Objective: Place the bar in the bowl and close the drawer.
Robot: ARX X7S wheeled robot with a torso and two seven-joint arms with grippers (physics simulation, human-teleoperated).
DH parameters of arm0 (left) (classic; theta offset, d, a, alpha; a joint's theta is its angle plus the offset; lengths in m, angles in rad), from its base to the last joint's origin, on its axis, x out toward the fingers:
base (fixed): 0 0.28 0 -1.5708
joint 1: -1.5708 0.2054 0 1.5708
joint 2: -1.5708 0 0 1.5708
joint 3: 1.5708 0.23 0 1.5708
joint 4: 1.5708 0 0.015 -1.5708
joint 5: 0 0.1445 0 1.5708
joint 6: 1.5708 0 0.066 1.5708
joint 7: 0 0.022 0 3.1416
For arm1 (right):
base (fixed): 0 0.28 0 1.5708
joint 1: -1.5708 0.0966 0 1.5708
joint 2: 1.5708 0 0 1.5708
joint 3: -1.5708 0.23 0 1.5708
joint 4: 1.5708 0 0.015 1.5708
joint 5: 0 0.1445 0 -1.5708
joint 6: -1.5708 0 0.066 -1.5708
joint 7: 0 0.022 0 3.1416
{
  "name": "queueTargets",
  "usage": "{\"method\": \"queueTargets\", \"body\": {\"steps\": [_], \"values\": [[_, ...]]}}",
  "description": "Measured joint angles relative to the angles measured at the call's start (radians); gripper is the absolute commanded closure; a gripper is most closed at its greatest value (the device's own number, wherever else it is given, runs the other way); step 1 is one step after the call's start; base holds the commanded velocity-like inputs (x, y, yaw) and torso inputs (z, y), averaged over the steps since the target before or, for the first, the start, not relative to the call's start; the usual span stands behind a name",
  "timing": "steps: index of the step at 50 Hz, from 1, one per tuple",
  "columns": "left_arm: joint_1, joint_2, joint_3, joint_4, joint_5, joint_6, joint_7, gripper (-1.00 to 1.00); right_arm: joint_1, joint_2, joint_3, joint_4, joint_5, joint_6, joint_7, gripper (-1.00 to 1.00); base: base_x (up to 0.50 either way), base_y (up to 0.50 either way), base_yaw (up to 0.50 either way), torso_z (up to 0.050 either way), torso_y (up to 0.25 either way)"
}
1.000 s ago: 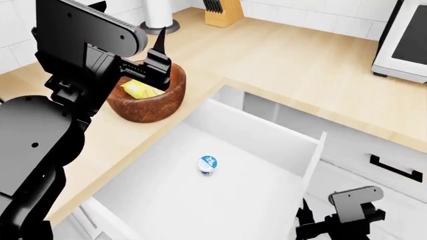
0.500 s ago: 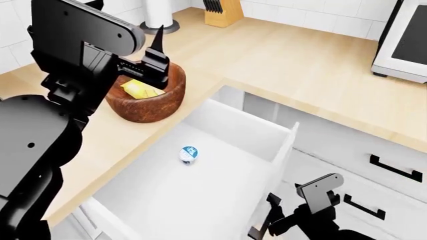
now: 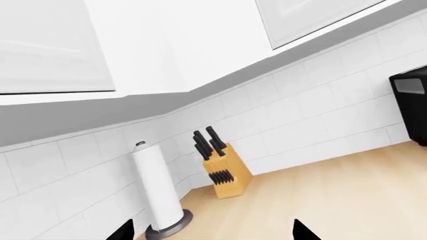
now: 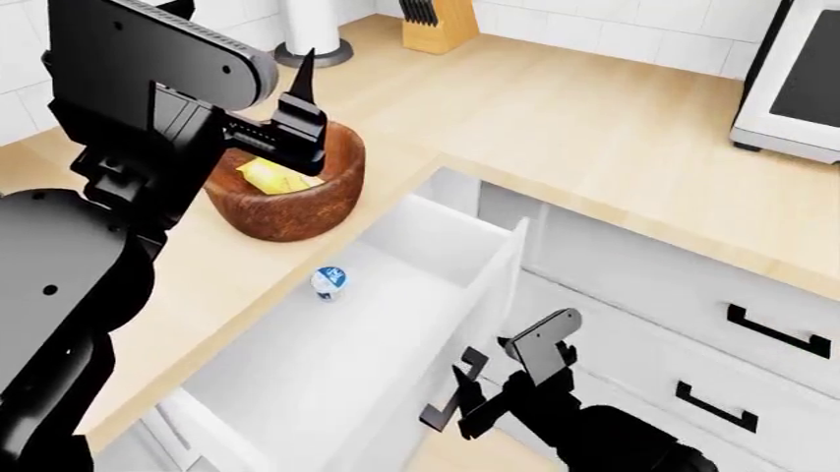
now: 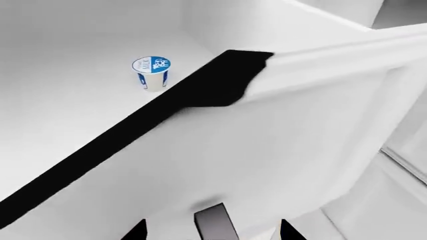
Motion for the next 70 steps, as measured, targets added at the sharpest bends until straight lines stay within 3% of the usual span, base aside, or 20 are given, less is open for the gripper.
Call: {"method": "queueTargets", "body": {"steps": [20,31,60,70], "values": [[0.007,-0.006,-0.004,0.011,-0.006,-0.006,-0.012,-1.0,0.007,-0.34,0.069,0.471,0.045,-0.003,-0.297,-1.0,0.0,0.0,0.0,0.0,0.0],[0.008,-0.014,-0.02,0.034,-0.02,-0.03,-0.019,-1.0,0.02,-0.439,0.16,0.549,-0.02,0.035,-0.358,-1.0,0.0,0.0,0.0,0.0,0.0],[0.026,-0.022,-0.046,0.068,-0.043,-0.047,-0.037,-1.0,0.024,-0.494,0.207,0.556,-0.074,0.029,-0.259,-1.0,0.0,0.0,0.0,0.0,0.0],[0.026,-0.017,-0.043,0.066,-0.045,-0.041,-0.04,-1.0,0.032,-0.353,0.215,0.339,-0.1,0.022,-0.061,-1.0,0.0,0.0,0.0,0.0,0.0]]}}
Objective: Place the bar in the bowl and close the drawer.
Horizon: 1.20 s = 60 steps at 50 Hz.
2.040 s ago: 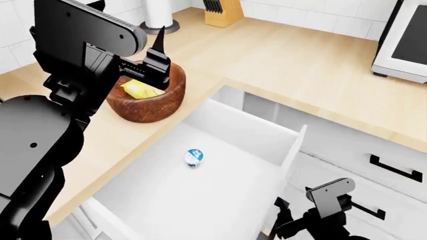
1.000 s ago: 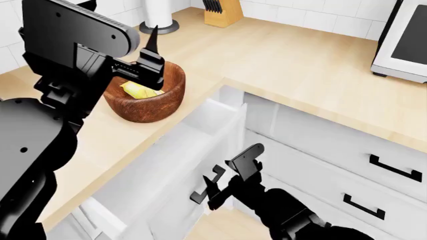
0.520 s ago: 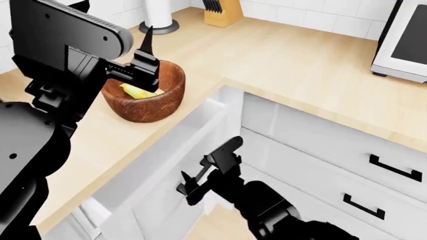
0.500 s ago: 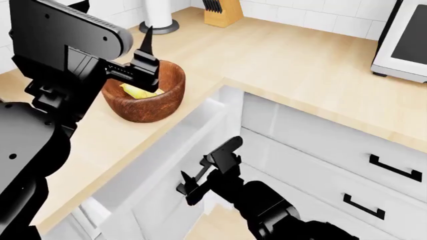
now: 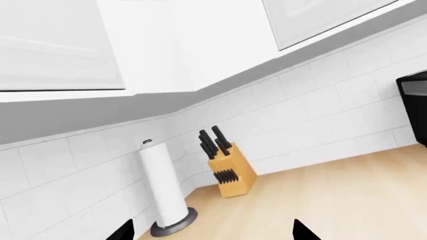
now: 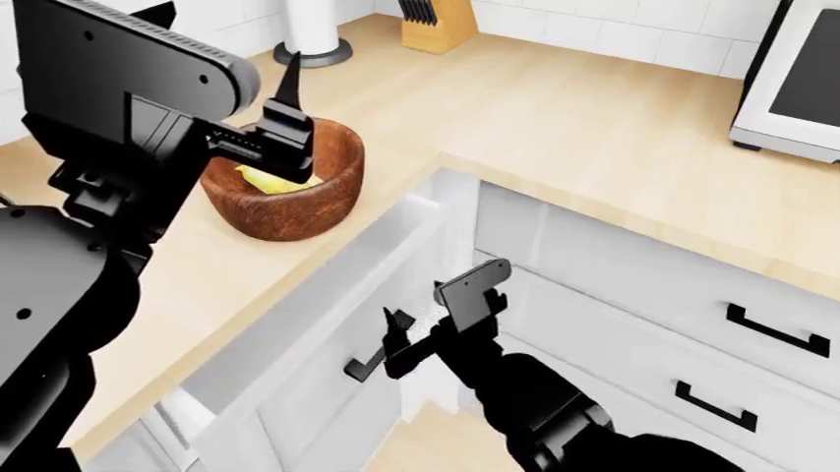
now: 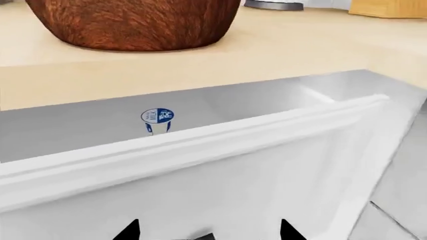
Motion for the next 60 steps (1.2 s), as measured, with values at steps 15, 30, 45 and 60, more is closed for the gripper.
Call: {"method": "queueTargets", "body": {"steps": [15,30,45,60], "values": [[-0.011,0.021,0.026,-0.03,0.008,0.026,-0.003,-1.0,0.013,0.333,0.004,-0.509,-0.075,-0.01,0.399,-1.0,0.0,0.0,0.0,0.0,0.001],[-0.028,0.108,0.094,-0.094,0.02,0.087,-0.01,-1.0,0.088,0.664,0.051,-1.068,-0.199,0.064,0.909,-1.0,0.0,0.0,0.0,0.0,0.0],[-0.04,0.247,0.209,-0.248,0.053,0.228,0.004,-1.0,0.162,0.795,0.104,-1.325,-0.253,0.173,1.231,-1.0,0.0,0.0,0.0,0.0,0.0],[-0.039,0.385,0.366,-0.529,0.041,0.491,0.006,-1.0,0.191,0.901,0.142,-1.493,-0.301,0.257,1.425,-1.0,0.0,0.0,0.0,0.0,0.0]]}}
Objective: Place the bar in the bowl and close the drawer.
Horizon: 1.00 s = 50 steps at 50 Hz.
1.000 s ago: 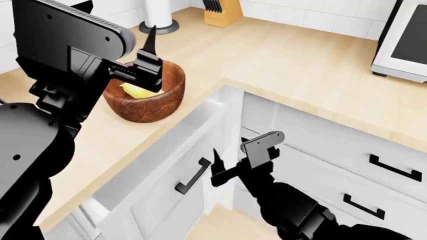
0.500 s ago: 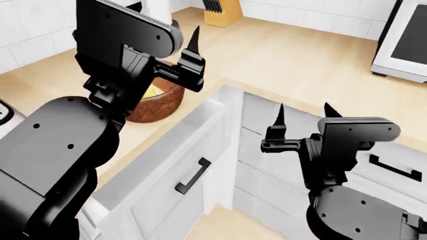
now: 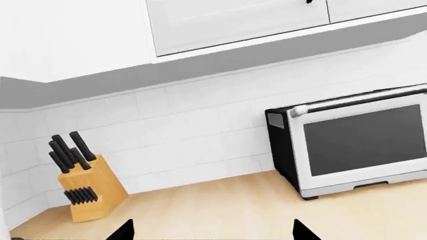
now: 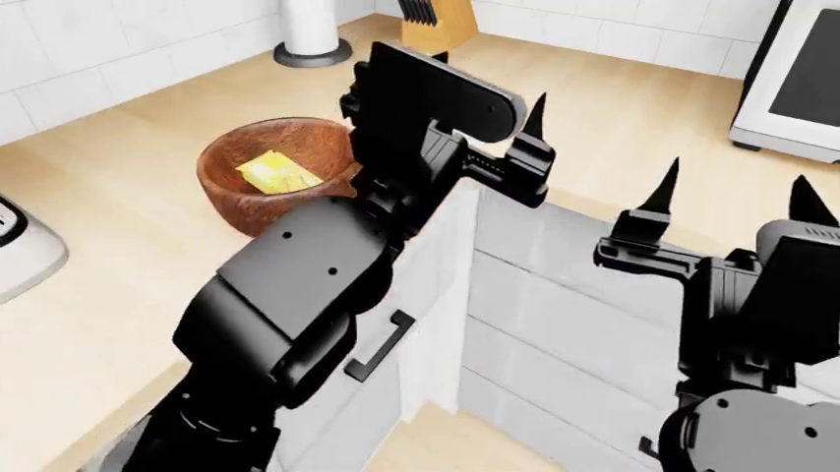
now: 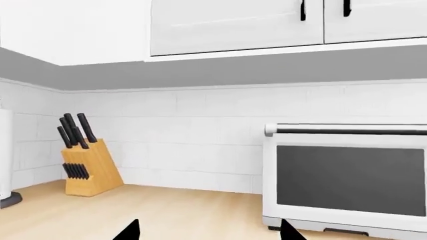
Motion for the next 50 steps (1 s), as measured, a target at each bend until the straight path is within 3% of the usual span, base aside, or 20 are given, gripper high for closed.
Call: {"method": "queueTargets", "body": {"steps": [16,26,31,39,50], "values": [[-0.014,0.044,0.31,-0.28,-0.215,0.34,-0.172,-1.0,-0.096,0.078,0.168,-0.092,-0.039,0.022,0.081,-1.0,0.0,0.0,0.0,0.0,0.0],[-0.075,0.052,0.687,-0.489,-0.453,0.651,-0.315,-1.0,-0.157,0.101,0.255,-0.128,-0.05,0.027,0.087,-1.0,0.0,0.0,0.0,0.0,0.0],[-0.07,0.054,0.82,-0.552,-0.523,0.766,-0.387,-1.0,-0.171,0.093,0.28,-0.131,-0.054,0.035,0.076,-1.0,0.0,0.0,0.0,0.0,0.0],[-0.026,0.055,0.931,-0.614,-0.542,0.875,-0.497,-1.0,-0.185,0.075,0.303,-0.127,-0.057,0.046,0.053,-1.0,0.0,0.0,0.0,0.0,0.0],[0.044,0.056,0.99,-0.676,-0.539,0.963,-0.614,-1.0,-0.194,0.046,0.316,-0.109,-0.057,0.057,0.023,-1.0,0.0,0.0,0.0,0.0,0.0]]}}
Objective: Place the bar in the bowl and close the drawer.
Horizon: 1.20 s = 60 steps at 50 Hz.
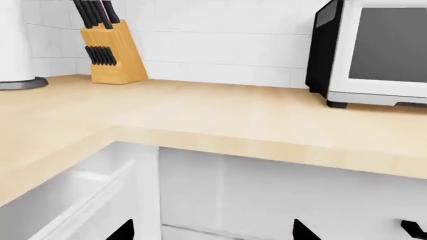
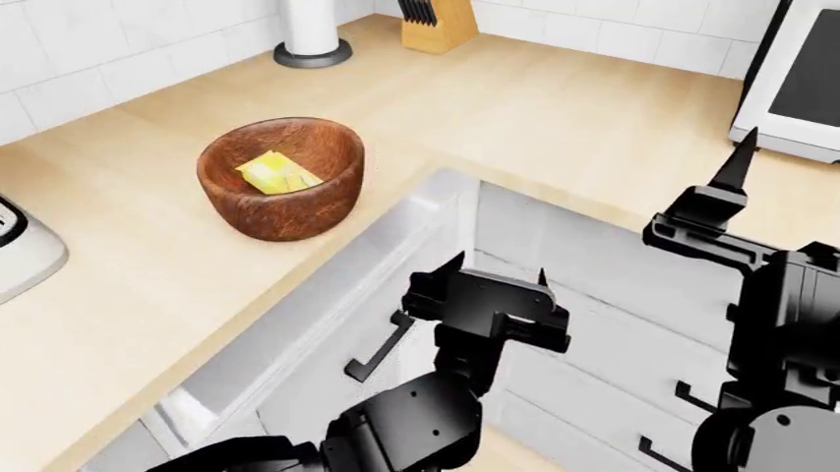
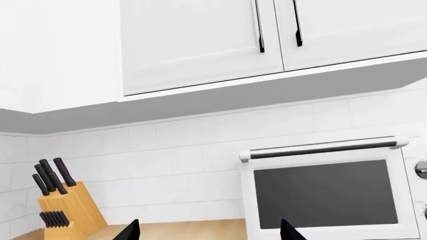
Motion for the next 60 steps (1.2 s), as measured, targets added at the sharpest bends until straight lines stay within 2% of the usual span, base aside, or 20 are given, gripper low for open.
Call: {"method": "queueTargets", "body": {"steps": [19,39,60], "values": [[0.094,0.001,0.025,-0.044,-0.036,0.056,-0.056,-1.0,-0.004,-0.047,0.008,0.03,-0.001,0.016,-0.038,-1.0,0.0,0.0,0.0,0.0,0.0],[0.158,0.001,0.028,-0.087,-0.042,0.073,-0.169,-1.0,-0.005,-0.07,0.014,0.035,-0.002,0.036,-0.057,-1.0,0.0,0.0,0.0,0.0,0.0],[0.192,0.001,0.029,-0.169,-0.142,0.109,-0.189,-1.0,-0.005,-0.087,0.021,0.041,-0.001,0.053,-0.075,-1.0,0.0,0.0,0.0,0.0,0.0]]}}
